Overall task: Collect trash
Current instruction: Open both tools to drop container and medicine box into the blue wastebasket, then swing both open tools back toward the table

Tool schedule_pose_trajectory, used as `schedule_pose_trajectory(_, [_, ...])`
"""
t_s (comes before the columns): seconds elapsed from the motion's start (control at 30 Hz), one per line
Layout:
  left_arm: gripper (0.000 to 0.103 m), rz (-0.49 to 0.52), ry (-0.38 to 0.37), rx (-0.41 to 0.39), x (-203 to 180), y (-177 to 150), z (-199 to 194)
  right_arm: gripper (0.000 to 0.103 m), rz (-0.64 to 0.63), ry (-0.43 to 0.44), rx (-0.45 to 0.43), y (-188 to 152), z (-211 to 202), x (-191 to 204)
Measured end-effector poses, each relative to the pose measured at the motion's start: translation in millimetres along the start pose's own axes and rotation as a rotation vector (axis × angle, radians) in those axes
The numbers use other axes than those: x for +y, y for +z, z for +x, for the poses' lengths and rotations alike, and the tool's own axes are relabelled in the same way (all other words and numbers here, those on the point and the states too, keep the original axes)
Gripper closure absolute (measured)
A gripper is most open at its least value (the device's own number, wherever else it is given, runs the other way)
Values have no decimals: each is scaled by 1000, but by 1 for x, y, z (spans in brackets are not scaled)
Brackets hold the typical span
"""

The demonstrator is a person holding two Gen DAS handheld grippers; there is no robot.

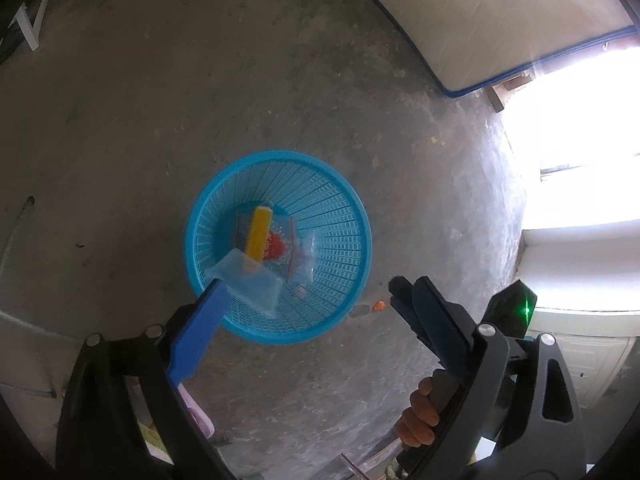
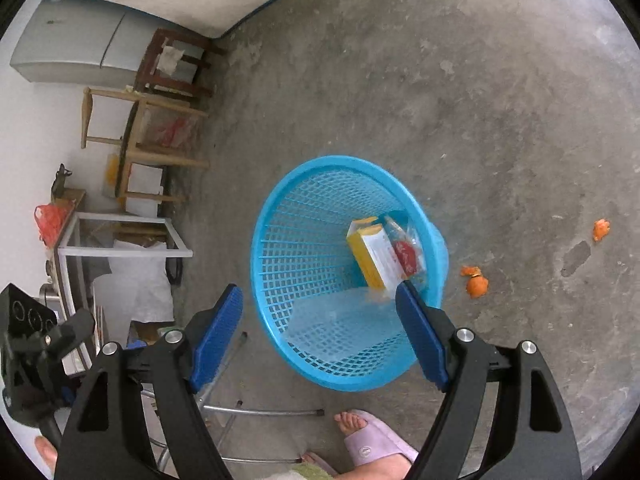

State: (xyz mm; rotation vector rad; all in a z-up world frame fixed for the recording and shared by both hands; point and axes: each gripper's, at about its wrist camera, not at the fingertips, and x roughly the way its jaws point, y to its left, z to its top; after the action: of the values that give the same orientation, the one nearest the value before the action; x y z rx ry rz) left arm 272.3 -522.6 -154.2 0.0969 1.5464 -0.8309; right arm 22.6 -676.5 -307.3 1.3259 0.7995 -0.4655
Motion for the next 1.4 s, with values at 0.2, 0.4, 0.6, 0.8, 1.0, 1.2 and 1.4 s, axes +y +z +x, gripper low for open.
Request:
schedule_pose_trajectory(0.2, [14, 45, -28, -64, -17, -9, -41, 26, -32, -21, -45, -11, -37, -5])
schedule_pose_trajectory(0.4, [14, 195, -44, -204, -31, -59, -140, 26, -118, -34, -105, -41, -86, 1])
schedule_pose_trajectory(0.6, [13, 341, -28, -402, -24, -161, -238, 26, -267, -61, -150, -91, -133, 29])
schedule_pose_trajectory(0.8, [12, 315, 16, -543, 11, -261, -282, 15, -456, -93, -216, -139, -175, 71])
schedule_pose_trajectory(1.0, [12, 212, 39, -612, 56, -328, -306, 9, -640, -164, -278, -178, -210, 135])
schedule_pose_trajectory(1.2, [12, 126, 107, -701, 106, -375, -335, 7, -827, -212, -339, -232, -222, 207])
schedule_pose_trajectory(1.4, [11, 39, 261, -807, 164, -419, -368, 7, -1057, -263, -366, -294, -204, 274])
